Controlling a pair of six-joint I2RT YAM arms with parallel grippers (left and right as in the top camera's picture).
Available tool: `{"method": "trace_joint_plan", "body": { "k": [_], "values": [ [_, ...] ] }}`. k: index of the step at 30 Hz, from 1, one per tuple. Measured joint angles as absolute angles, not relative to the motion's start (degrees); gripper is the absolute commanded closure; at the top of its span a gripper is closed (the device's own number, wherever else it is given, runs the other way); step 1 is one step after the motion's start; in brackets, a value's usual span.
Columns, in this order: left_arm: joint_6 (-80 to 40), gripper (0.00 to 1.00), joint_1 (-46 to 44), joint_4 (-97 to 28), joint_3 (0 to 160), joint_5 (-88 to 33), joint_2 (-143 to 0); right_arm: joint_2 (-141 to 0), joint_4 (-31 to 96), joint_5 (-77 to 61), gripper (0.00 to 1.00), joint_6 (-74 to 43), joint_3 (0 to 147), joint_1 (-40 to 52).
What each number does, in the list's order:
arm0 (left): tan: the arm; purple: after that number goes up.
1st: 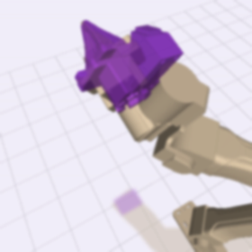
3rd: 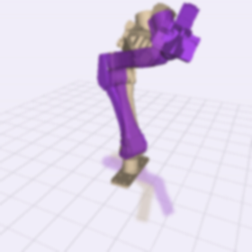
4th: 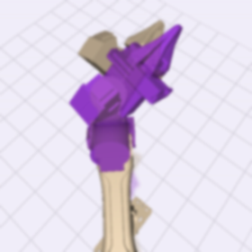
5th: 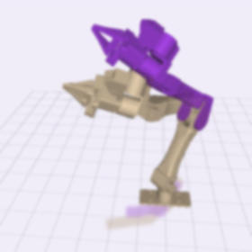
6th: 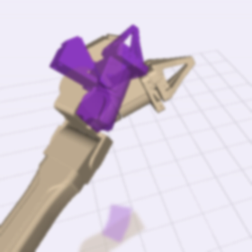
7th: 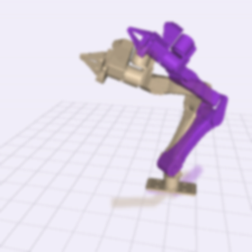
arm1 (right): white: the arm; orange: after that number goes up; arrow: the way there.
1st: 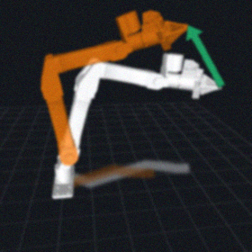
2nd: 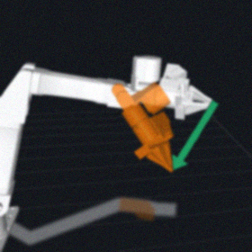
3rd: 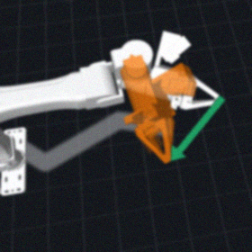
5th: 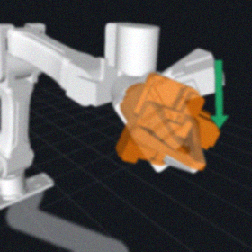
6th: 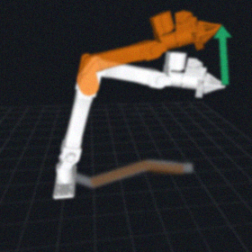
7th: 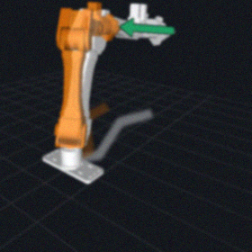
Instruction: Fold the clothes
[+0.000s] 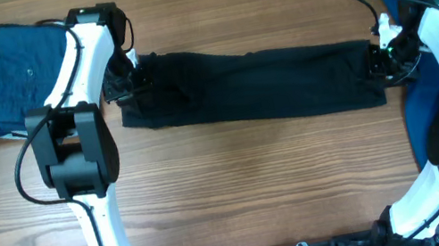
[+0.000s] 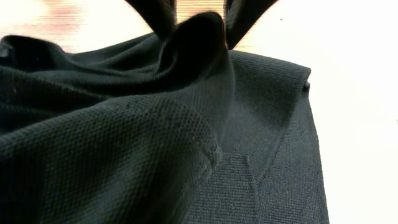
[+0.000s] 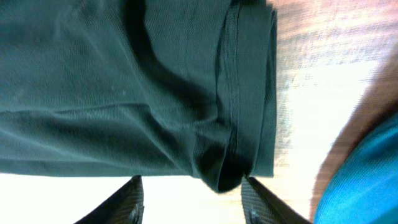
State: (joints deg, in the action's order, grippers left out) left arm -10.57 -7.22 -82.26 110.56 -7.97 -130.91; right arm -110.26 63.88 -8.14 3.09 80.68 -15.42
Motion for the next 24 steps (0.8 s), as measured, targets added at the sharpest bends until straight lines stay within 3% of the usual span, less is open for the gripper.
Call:
{"method": "trace_joint_plan", "body": {
  "k": [3,5,7,8,9,17,24],
  "values": [
    [-10.7,0.47,-7.2,-82.7,111.7,-7.9,-130.9,-110.4,67.1,-8.5,0.30,2.9,84.6,-15.4],
    [-11.3,0.49,-7.2,-82.9,117.3,-7.7,-130.8,-110.3,68.6,-11.1,0.38,2.9,90.8,-15.4],
    [-11.7,0.69,-7.3,-82.2,124.1,-8.3,-129.4,-110.1,68.5,-15.0,0.76,3.0,95.0,-15.2],
    [-12.2,0.80,-7.4,-81.5,126.5,-9.1,-127.9,-109.9,68.4,-16.6,0.89,3.1,95.3,-14.7],
    [-12.4,0.83,-7.7,-81.0,127.6,-9.7,-126.7,-109.9,68.4,-17.1,0.92,2.9,95.3,-14.2],
    [-12.8,0.86,-14.7,-76.6,122.8,-11.4,-129.7,-109.8,50.2,-19.2,0.92,3.9,79.9,-5.9],
    [-12.8,0.91,-16.4,-70.1,110.1,-11.7,-133.8,-109.2,40.2,-12.5,0.96,2.3,65.9,-5.8]
  ]
}}
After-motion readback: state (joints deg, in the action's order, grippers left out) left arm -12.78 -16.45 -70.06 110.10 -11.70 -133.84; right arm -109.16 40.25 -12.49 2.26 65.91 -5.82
